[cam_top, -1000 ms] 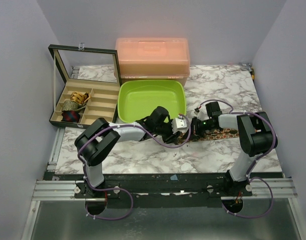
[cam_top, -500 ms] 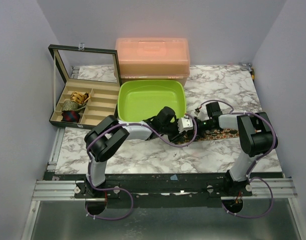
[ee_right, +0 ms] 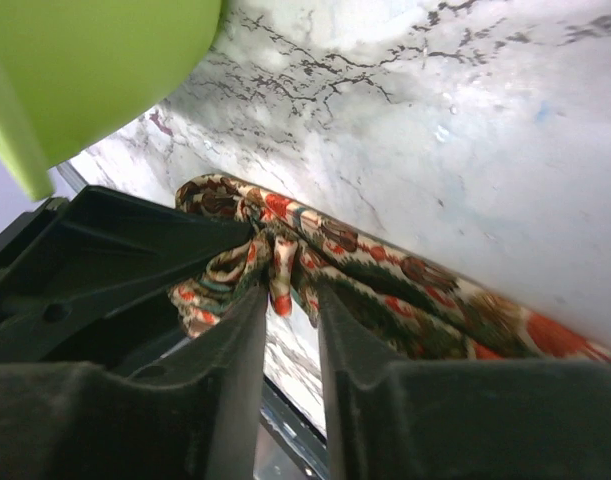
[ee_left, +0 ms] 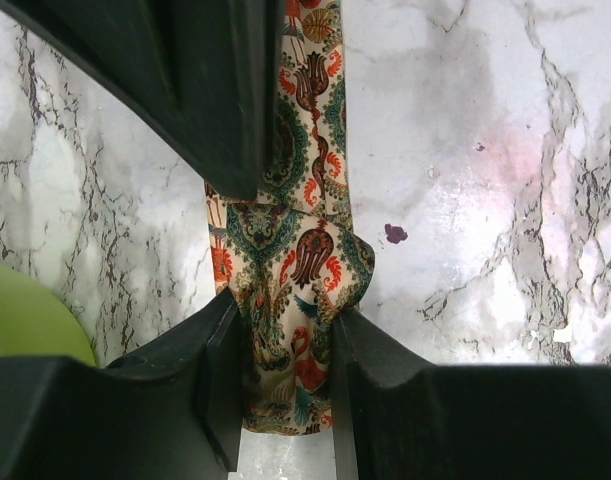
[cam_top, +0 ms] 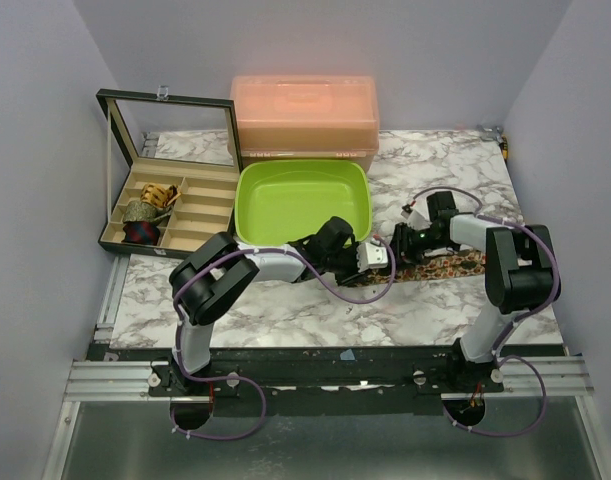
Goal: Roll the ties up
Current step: Roll the tie at the center of the board.
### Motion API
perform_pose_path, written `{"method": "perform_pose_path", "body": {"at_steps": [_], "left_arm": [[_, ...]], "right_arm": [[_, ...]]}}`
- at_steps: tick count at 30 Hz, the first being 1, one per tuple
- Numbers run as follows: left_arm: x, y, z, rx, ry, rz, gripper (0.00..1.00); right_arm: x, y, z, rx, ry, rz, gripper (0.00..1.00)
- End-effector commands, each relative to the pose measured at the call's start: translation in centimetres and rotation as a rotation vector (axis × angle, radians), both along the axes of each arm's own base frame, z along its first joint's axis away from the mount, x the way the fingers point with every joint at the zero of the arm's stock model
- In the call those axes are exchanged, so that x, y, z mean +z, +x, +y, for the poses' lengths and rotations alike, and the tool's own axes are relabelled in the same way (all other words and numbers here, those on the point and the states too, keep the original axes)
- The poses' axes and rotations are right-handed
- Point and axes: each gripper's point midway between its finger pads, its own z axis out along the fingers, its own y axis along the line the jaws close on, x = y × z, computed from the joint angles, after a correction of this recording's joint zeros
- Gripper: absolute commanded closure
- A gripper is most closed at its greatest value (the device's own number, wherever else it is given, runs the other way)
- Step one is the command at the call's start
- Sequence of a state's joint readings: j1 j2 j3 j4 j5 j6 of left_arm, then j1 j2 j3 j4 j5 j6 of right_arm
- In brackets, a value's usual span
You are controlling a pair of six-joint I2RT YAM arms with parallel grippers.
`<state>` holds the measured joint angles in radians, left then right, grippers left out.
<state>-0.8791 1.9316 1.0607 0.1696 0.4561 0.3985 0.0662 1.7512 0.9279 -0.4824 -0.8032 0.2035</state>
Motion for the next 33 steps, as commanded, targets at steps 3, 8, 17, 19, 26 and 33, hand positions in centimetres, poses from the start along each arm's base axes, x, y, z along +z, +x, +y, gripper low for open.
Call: {"method": "perform_pose_path", "body": {"at_steps": [3,8,17,19,26,33], "left_arm": [[-8.1,-3.9,7.0,0.079,0.35,0.236,0.75],[-7.8,-3.7,6.4,0.095,0.342,0.255,0.75],[-7.3,-3.5,5.8,0.093,0.331,0.266,0.74],[-7.3,-3.5,5.8,0.086,0.331,0.26,0.73],[-7.7,-3.4,5.9,0.076,0.345,0.256,0.73],[-7.4,-3.4,5.5,0.077,0.33,0.265,0.72]], "right_arm": [[4.0,-2.3,1.4,0.088,0.126,-0.027,0.49],[2.8,-3.1,2.2,0.068,0.128,0.018,0.44],[-0.1,-1.3,1.8,0.04,0.064,0.024,0.66],[-0.2,-0.7,1.7,0.047,0.05,0.01,0.75],[0.6,0.3,2.5,0.069,0.112,0.013,0.54],[0.2,-1.0,2.8,0.104,0.148,0.059,0.71]]}}
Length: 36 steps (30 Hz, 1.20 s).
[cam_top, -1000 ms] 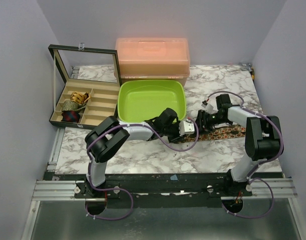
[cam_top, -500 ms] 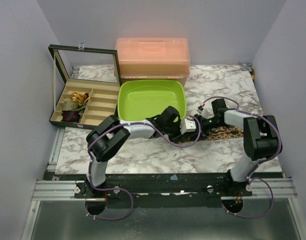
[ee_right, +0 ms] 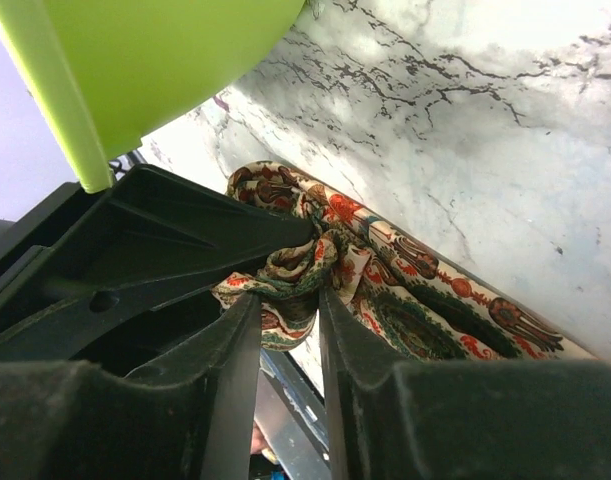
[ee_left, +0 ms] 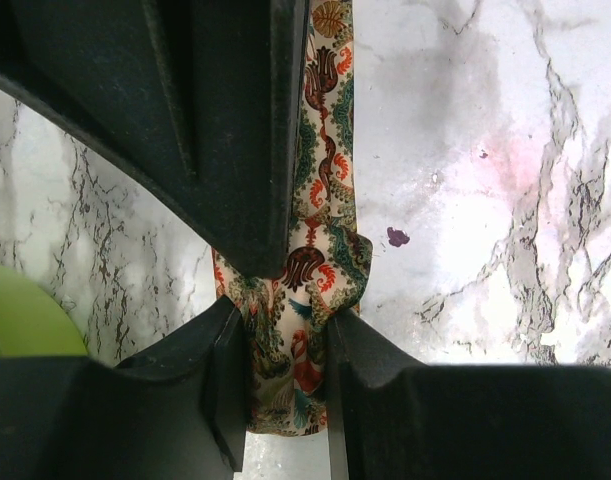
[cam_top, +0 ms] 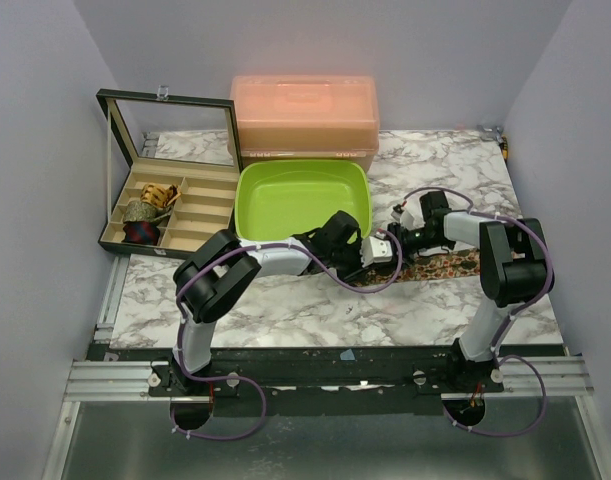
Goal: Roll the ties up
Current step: Roll the tie at the center of the board.
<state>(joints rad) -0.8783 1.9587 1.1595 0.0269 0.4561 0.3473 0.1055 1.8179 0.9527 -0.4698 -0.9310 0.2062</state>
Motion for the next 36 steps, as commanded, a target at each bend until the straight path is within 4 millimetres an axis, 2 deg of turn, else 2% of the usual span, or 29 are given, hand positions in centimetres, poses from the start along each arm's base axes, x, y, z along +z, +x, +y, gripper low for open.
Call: {"method": "perform_pose_path", "body": {"at_steps": [1,3,5,8,10,11,13,15,16,19,22,24,27,29,36], "left_arm": [[-7.5,-3.4,5.8,0.04,0.276,0.183,0.72],[-7.6,-3.4,5.8,0.041,0.28,0.186,0.72],[-7.6,-3.5,5.9,0.039,0.28,0.185,0.72],[-7.5,-3.6,5.9,0.039,0.278,0.186,0.72],[-7.6,-3.6,6.0,0.04,0.279,0.186,0.72],[-7.6,-3.6,6.0,0.04,0.278,0.186,0.72],[-7.6,-3.5,6.0,0.04,0.279,0.185,0.71],[-7.7,-3.6,6.0,0.041,0.276,0.189,0.69],[-7.6,-3.6,5.9,0.042,0.269,0.194,0.65],[-7.0,-3.5,5.7,0.041,0.214,0.195,0.45],[-5.0,-2.7,5.3,0.035,0.105,0.158,0.34],[-3.2,-2.0,4.7,0.036,0.016,0.118,0.3],[-0.8,-1.9,4.1,0.019,-0.096,0.064,0.25],[0.1,-2.0,3.9,0.021,-0.151,0.036,0.23],[-0.8,-0.4,3.4,0.127,-0.159,0.05,0.2]], "right_arm": [[-0.5,-0.6,0.2,0.043,0.024,0.026,0.68],[-0.1,-1.2,0.3,0.073,0.047,0.042,0.54],[0.6,-1.7,0.3,0.091,0.064,0.042,0.46],[1.1,-2.3,0.4,0.098,0.077,0.039,0.44],[0.9,-2.5,0.5,0.094,0.09,0.051,0.51],[0.7,-2.4,0.6,0.09,0.092,0.052,0.57],[0.3,-1.8,0.6,0.083,0.091,0.043,0.74],[-0.5,-1.0,0.4,0.086,0.062,0.023,0.98],[-1.0,-0.6,0.1,0.093,0.033,0.009,1.0],[-2.9,-0.1,-1.0,0.113,-0.066,0.002,1.0],[-4.3,-0.1,-2.1,0.142,-0.149,-0.025,1.0],[-4.7,0.1,-2.3,0.151,-0.167,-0.023,1.0],[-5.6,0.3,-2.9,0.146,-0.22,-0.014,1.0],[-5.7,0.2,-3.0,0.157,-0.229,-0.004,1.0],[-5.5,-0.3,-2.1,0.185,-0.234,-0.01,1.0]]}}
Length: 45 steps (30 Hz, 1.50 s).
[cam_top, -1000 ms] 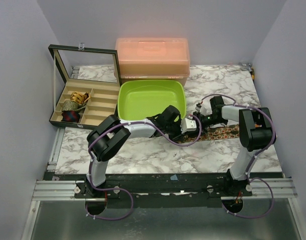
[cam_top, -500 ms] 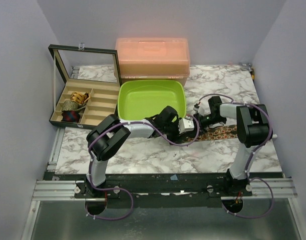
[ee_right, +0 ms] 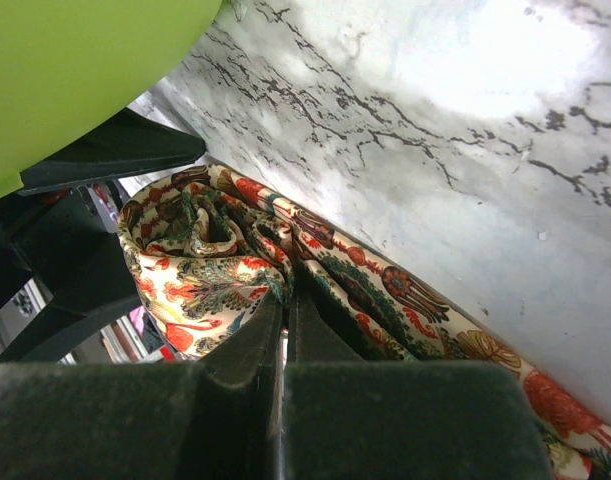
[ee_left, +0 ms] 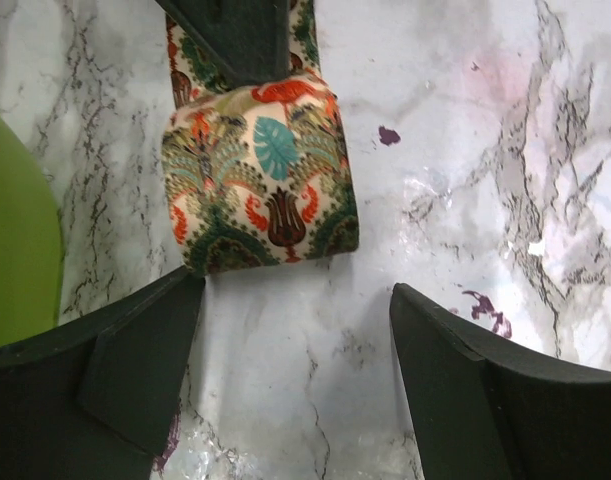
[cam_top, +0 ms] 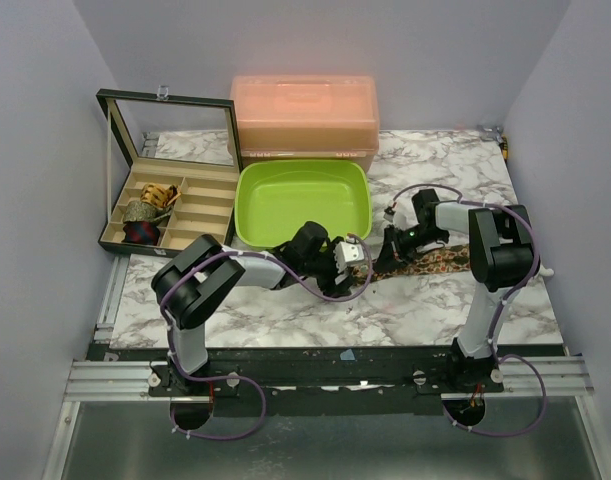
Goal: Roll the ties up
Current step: Roll the tie at the center of the board.
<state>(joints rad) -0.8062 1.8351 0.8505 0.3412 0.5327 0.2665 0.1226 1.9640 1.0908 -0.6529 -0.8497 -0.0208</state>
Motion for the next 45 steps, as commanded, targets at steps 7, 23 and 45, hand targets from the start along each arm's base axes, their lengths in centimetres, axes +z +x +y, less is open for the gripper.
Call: {"method": "perform_pose_path", "body": {"at_steps": [7,23,45], "left_arm": [[0.4,-0.2,-2.7,0.026,-0.087,0.078,0.25],[4.9,-2.5,-5.7,-0.118,-0.197,0.042,0.49],[-9.3,-3.7,2.1,-0.063,0.333,0.083,0.57]], "right_arm": [[-3.0,-2.4,0.5,-0.041,-0.114,0.042,1.0],[-4.4,-2.2,1.3,-0.122,-0.108,0.03,1.0],[-0.3,-1.4,2.4,-0.113,-0.006,-0.038,1.0]]}}
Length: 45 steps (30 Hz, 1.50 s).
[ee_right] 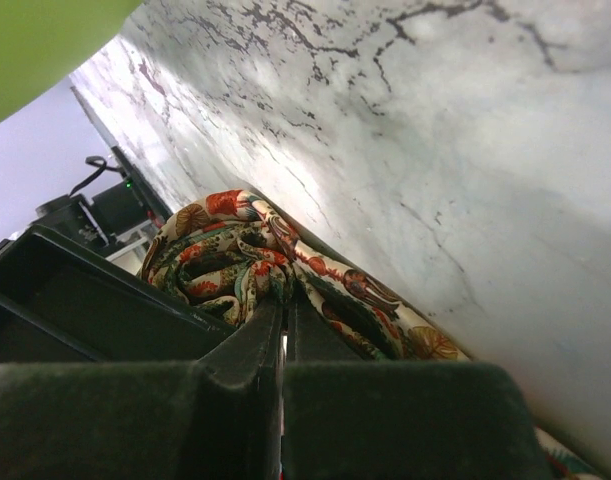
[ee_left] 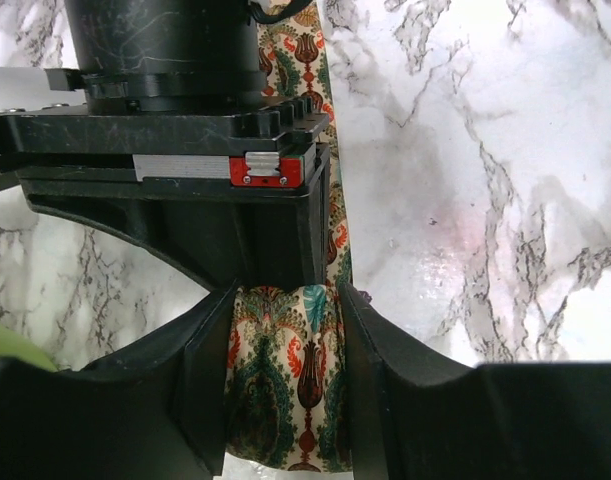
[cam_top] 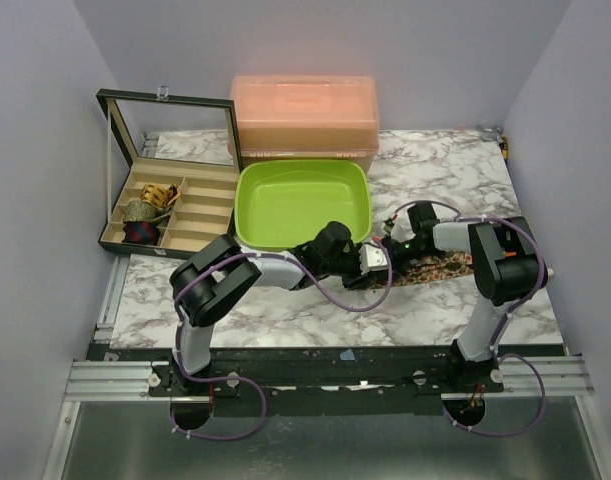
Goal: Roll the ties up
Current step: Roll the tie at the center of the board.
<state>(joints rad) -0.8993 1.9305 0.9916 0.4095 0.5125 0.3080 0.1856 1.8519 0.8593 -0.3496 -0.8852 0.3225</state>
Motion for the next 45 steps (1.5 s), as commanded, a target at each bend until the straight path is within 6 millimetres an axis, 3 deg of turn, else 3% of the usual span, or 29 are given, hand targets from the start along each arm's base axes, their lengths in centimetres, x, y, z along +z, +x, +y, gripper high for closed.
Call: {"method": "perform_pose_path", "body": {"at_steps": [1,9,14,20,25,32,38,42,45], "left_arm": [[-11.6,-3.9,8.4,0.055,0.427,0.198,0.57],[-13.6,-3.7,10.5,0.117,0.54,0.367,0.65],[-13.7,-4.2,10.9,0.099,0.558,0.39,0.65],[-14.2,-4.2,11.3,0.1,0.596,0.377,0.65],[-13.9,-4.2,10.7,0.087,0.583,0.375,0.59],[-13.4,-4.0,9.9,0.072,0.566,0.38,0.57],[-13.4,-4.1,9.9,0.049,0.568,0.367,0.57],[-13.3,-4.3,10.0,0.035,0.566,0.361,0.57],[-13.1,-4.4,10.0,0.027,0.558,0.365,0.57]], "right_arm": [[-0.2,1.1,-0.3,0.037,-0.066,-0.119,1.0],[1.8,1.0,-1.0,0.069,-0.076,-0.139,0.87],[3.0,1.6,-3.2,0.052,-0.095,-0.136,0.82],[4.1,2.0,-4.2,0.042,-0.054,-0.134,0.78],[5.6,1.6,-3.0,0.011,0.05,-0.131,0.54],[4.2,1.5,-0.6,-0.016,0.101,-0.132,0.42],[1.9,2.7,-0.5,-0.018,0.018,-0.166,0.45],[1.3,3.3,-0.7,-0.017,-0.005,-0.179,0.61],[-0.5,2.8,-1.7,0.012,-0.082,-0.151,0.7]]}}
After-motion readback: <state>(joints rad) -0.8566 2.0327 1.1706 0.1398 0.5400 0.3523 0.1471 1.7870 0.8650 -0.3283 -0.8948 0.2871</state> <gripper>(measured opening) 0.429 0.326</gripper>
